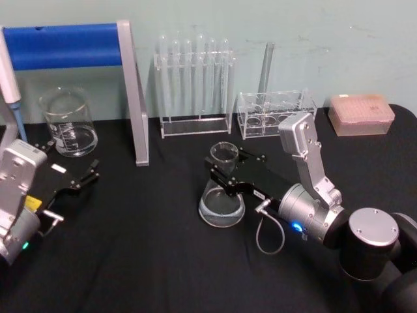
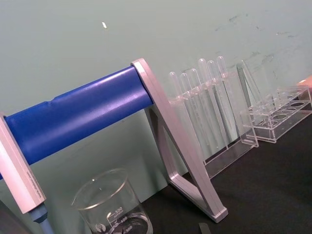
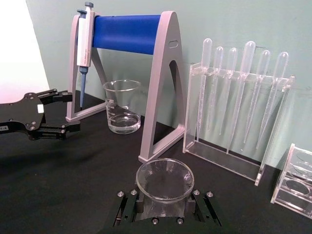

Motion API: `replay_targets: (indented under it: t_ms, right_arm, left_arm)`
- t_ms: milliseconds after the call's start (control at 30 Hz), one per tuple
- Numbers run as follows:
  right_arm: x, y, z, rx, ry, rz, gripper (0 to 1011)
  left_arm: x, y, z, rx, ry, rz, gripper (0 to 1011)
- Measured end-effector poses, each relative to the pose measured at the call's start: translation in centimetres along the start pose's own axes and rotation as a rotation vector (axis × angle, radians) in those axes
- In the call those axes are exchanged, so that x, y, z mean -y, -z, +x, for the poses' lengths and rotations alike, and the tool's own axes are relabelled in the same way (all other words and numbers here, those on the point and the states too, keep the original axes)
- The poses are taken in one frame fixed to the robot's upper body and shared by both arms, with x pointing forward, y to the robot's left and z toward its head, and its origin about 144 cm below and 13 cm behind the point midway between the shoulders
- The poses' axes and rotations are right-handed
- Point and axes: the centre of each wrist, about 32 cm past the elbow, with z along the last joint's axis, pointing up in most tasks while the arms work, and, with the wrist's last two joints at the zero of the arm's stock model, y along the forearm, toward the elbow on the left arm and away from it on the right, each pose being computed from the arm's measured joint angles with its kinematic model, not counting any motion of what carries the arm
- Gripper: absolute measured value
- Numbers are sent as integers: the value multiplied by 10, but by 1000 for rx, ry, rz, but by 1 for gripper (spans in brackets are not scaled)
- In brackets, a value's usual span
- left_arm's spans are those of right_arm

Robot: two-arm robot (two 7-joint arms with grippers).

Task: Grasp the erlenmeyer flask with one hand, shake it three times, then place it back.

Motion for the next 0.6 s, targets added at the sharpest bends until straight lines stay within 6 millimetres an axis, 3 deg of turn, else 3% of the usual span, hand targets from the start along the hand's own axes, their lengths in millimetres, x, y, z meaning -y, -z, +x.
replay_targets:
  t_ms: [600]
  right_arm:
    - [1,0,-1,5,1,-3,450]
  left_arm:
    - [0,0,0,0,0,0,1001]
